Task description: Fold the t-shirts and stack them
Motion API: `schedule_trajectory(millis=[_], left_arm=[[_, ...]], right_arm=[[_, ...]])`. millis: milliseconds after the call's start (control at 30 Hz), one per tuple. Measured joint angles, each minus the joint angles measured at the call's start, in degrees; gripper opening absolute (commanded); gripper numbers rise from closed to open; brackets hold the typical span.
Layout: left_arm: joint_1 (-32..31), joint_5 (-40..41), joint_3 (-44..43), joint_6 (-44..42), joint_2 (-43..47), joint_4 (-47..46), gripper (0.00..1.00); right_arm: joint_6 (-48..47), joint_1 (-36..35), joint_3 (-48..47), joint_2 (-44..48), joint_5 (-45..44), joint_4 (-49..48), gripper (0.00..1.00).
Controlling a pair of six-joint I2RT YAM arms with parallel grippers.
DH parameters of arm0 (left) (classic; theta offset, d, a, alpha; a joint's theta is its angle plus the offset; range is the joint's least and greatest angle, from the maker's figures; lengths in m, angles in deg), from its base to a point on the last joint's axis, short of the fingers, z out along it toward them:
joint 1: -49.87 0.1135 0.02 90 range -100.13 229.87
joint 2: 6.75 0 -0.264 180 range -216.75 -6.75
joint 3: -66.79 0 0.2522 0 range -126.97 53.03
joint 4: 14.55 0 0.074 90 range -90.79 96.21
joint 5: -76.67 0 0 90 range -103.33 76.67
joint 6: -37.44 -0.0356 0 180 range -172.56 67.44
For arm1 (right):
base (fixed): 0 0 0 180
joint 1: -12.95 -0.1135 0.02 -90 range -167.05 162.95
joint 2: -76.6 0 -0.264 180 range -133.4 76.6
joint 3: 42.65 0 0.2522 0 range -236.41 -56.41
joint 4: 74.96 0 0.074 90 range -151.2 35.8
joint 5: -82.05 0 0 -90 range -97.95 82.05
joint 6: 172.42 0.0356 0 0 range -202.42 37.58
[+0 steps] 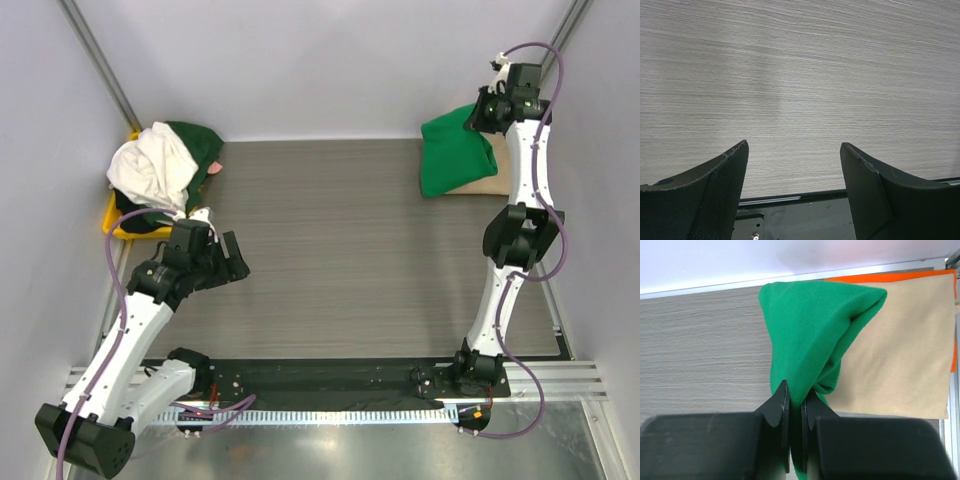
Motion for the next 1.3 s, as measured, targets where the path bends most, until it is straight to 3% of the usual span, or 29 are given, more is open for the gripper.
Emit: schedule_trajectory(millis=[367, 900, 967, 1000, 1033, 1100, 1300], left_arm=[[0.0, 0.0, 0.0, 0.0, -0.8, -0.1, 0.73], [0.0, 0.0, 0.3, 0.0, -3.2, -0.4, 0.73], [0.0, 0.0, 0.3, 0.0, -3.3, -0.4, 0.73], [0.0, 0.0, 0.3, 0.0, -3.3, -0.4, 0.73], [0.0, 0.0, 0.3, 0.0, -3.3, -0.4, 0.73], [0.0, 0.0, 0.3, 0.0, -3.5, -0.4, 0.73], [0.0, 0.0, 0.3, 0.0, -3.7, -0.4, 0.73]], right_arm=[[0.1, 3.6, -5.6, -0.7, 4.1, -0.4, 0.01], [-2.7, 7.7, -4.6, -11.2, 4.6, -5.8, 0.03], [-3.1, 9.3, -4.1, -11.8, 3.5, -7.9, 0.12], [-3.2, 10.1, -4.0, -12.2, 2.8, -9.0, 0.38], [-3.3, 10.7, -3.9, -12.6, 1.8, -10.2, 0.59], [-2.9, 11.8, -3.9, -14.2, -0.8, -13.7, 0.8], [2.0, 12.7, -0.1, -17.5, -8.0, -18.9, 0.84]])
